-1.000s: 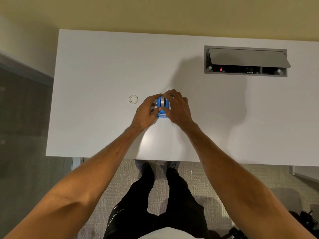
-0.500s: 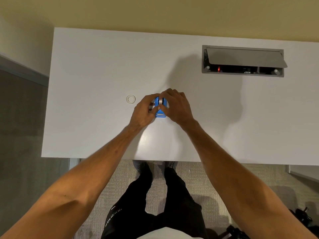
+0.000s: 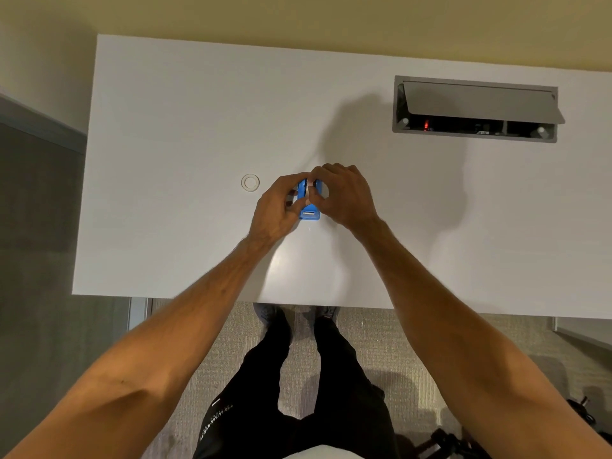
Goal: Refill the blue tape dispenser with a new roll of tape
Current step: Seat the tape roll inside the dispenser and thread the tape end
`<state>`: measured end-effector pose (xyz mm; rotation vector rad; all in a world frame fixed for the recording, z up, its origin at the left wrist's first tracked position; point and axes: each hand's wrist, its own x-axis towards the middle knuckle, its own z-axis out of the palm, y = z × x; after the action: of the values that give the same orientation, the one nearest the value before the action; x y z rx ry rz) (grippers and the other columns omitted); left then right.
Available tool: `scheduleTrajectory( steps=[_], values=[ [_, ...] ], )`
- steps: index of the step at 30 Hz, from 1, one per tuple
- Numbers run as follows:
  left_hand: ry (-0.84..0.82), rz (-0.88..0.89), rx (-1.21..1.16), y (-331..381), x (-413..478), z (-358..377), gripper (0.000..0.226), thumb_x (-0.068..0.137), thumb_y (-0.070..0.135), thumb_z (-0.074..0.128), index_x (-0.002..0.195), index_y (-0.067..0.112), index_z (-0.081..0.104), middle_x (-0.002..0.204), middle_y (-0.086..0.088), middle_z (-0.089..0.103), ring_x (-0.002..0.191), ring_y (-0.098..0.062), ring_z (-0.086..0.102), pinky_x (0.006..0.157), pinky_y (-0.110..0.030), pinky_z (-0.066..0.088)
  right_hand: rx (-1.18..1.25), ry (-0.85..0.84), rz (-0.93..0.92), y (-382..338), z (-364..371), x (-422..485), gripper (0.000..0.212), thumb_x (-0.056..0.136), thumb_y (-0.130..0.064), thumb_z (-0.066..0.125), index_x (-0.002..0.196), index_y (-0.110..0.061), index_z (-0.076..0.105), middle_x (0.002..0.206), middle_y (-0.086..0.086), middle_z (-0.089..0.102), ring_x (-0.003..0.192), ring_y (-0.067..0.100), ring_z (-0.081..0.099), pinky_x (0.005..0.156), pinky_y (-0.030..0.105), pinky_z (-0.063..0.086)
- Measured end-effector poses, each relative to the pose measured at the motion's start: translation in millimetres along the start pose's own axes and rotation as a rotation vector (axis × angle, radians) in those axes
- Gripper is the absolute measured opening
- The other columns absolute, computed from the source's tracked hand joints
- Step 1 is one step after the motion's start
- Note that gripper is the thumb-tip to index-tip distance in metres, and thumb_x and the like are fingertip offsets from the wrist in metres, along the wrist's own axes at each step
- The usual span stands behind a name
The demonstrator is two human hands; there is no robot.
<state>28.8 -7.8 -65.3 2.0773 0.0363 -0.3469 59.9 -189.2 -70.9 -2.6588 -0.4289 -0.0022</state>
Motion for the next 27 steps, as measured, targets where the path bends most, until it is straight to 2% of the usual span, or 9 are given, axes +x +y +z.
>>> scheduleTrajectory(
  steps=[4, 11, 15, 18, 19, 20, 23, 27],
  values=[
    [0.021, 0.025, -0.021, -6, -1, 3, 0.046, 0.102, 0.027, 0.075, 0.146, 0.019, 0.065, 0.139, 0.001, 0.072, 0.121, -0.02, 0.073, 0.108, -0.039, 0.062, -0.069, 0.046, -0.067, 2, 2, -6, 0.028, 0.093, -0.043, 0.066, 0.109, -0.021, 0.069, 0.09, -0.005, 0.074, 0.077, 0.018, 0.068, 0.079, 0.036, 0.053],
    [0.029, 0.063, -0.02, -11, -4, 6, 0.046, 0.104, 0.029, 0.071, 0.148, 0.018, 0.063, 0.141, 0.0, 0.071, 0.125, -0.02, 0.071, 0.11, -0.038, 0.06, -0.125, 0.104, -0.072, 1, 8, -11, 0.025, 0.095, -0.047, 0.064, 0.107, -0.025, 0.067, 0.088, -0.008, 0.074, 0.074, 0.016, 0.068, 0.075, 0.036, 0.052],
    [0.001, 0.048, -0.022, -14, -2, 4, 0.05, 0.103, 0.03, 0.074, 0.15, 0.022, 0.062, 0.143, 0.004, 0.07, 0.125, -0.016, 0.07, 0.11, -0.028, 0.058, -0.089, 0.067, -0.01, 5, 9, -10, 0.028, 0.1, -0.049, 0.062, 0.113, -0.026, 0.072, 0.102, -0.008, 0.079, 0.087, 0.016, 0.072, 0.084, 0.036, 0.05],
    [0.016, 0.031, 0.002, -17, -2, 4, 0.05, 0.103, 0.03, 0.073, 0.151, 0.024, 0.061, 0.144, 0.005, 0.07, 0.123, -0.012, 0.069, 0.103, -0.007, 0.051, -0.081, 0.06, 0.003, 8, 8, -8, 0.03, 0.102, -0.05, 0.06, 0.115, -0.028, 0.076, 0.116, -0.009, 0.079, 0.097, 0.015, 0.072, 0.087, 0.034, 0.048],
    [0.024, 0.03, 0.004, -17, -2, 5, 0.049, 0.103, 0.03, 0.072, 0.151, 0.024, 0.061, 0.143, 0.004, 0.07, 0.123, -0.013, 0.069, 0.102, -0.004, 0.048, -0.074, 0.063, 0.005, 8, 8, -7, 0.031, 0.102, -0.05, 0.06, 0.116, -0.029, 0.077, 0.12, -0.01, 0.078, 0.099, 0.014, 0.072, 0.088, 0.034, 0.048],
    [0.03, 0.033, 0.003, -17, -2, 7, 0.049, 0.104, 0.031, 0.071, 0.151, 0.022, 0.061, 0.143, 0.003, 0.07, 0.123, -0.014, 0.069, 0.103, -0.008, 0.05, -0.07, 0.069, 0.0, 9, 7, -8, 0.031, 0.102, -0.05, 0.06, 0.118, -0.029, 0.076, 0.122, -0.011, 0.077, 0.101, 0.014, 0.072, 0.088, 0.035, 0.049],
    [0.033, 0.069, 0.006, -19, -3, 9, 0.049, 0.105, 0.03, 0.071, 0.151, 0.017, 0.06, 0.144, -0.002, 0.07, 0.125, -0.021, 0.07, 0.109, -0.029, 0.057, -0.074, 0.06, -0.063, 10, 7, -13, 0.039, 0.097, -0.052, 0.063, 0.126, -0.028, 0.069, 0.124, -0.009, 0.073, 0.104, 0.014, 0.07, 0.09, 0.036, 0.052],
    [0.021, 0.097, 0.027, -23, -3, 9, 0.053, 0.105, 0.03, 0.071, 0.154, 0.014, 0.058, 0.145, -0.005, 0.069, 0.127, -0.024, 0.07, 0.111, -0.033, 0.058, -0.122, 0.068, -0.123, 10, 11, -18, 0.04, 0.096, -0.051, 0.066, 0.127, -0.026, 0.065, 0.119, -0.007, 0.071, 0.099, 0.017, 0.069, 0.087, 0.036, 0.052]
  ],
)
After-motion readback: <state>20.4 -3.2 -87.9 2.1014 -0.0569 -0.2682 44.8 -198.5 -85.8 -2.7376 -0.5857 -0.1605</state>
